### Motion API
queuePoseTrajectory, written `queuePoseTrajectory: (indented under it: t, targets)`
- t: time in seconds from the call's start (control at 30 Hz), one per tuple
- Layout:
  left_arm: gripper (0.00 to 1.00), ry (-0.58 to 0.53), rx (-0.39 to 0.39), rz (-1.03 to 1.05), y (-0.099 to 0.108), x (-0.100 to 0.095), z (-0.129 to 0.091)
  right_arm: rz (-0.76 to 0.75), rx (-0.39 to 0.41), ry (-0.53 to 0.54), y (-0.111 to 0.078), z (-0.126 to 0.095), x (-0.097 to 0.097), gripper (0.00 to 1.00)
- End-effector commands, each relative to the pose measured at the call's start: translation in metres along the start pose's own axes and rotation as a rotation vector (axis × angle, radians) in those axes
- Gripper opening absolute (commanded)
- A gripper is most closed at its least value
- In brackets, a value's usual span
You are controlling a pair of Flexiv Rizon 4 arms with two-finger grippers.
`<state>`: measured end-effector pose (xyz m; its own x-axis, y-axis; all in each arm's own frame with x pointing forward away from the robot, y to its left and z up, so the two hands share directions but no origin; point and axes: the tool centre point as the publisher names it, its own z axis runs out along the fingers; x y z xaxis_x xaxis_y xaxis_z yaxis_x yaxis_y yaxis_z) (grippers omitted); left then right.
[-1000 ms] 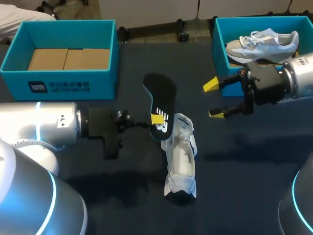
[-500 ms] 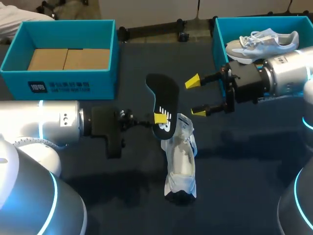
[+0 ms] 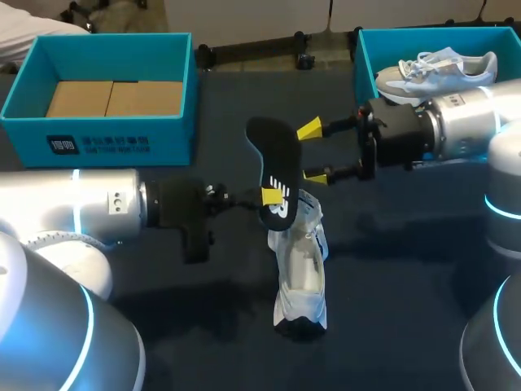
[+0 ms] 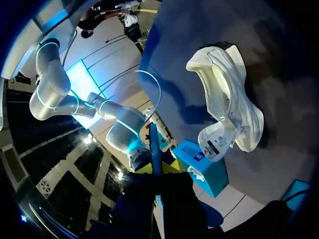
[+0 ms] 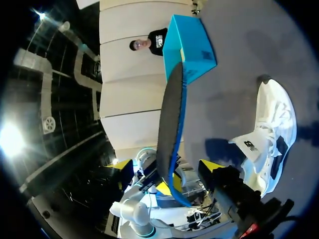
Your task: Take the shoe out of the shoebox, open the shoe tongue, remove and reinsert the insole, then place the shoe into the shoebox
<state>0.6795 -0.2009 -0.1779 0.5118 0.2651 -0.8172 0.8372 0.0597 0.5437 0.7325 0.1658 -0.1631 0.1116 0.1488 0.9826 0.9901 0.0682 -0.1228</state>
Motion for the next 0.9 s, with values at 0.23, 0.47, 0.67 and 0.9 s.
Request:
queuePoseTrajectory:
  t: [0.23,0.47,0.67,0.9]
  targets:
    - [0.0,0.021,0.001,0.024,0.006,0.003,0.026,0.023,0.023,0.029,0.007,0.01,0.003,0.7]
    - [0.0,0.016,0.003,0.031,0.003,0.005,0.029,0.02,0.017,0.03,0.009,0.012,0.007,0.49]
    - [0.0,0.016,0.004,0.033,0.003,0.006,0.028,0.018,0.008,0.033,0.012,0.009,0.008,0.47]
    - [0.0,0.018,-0.009,0.038,0.004,0.006,0.027,0.025,0.001,0.051,0.013,0.01,0.008,0.42]
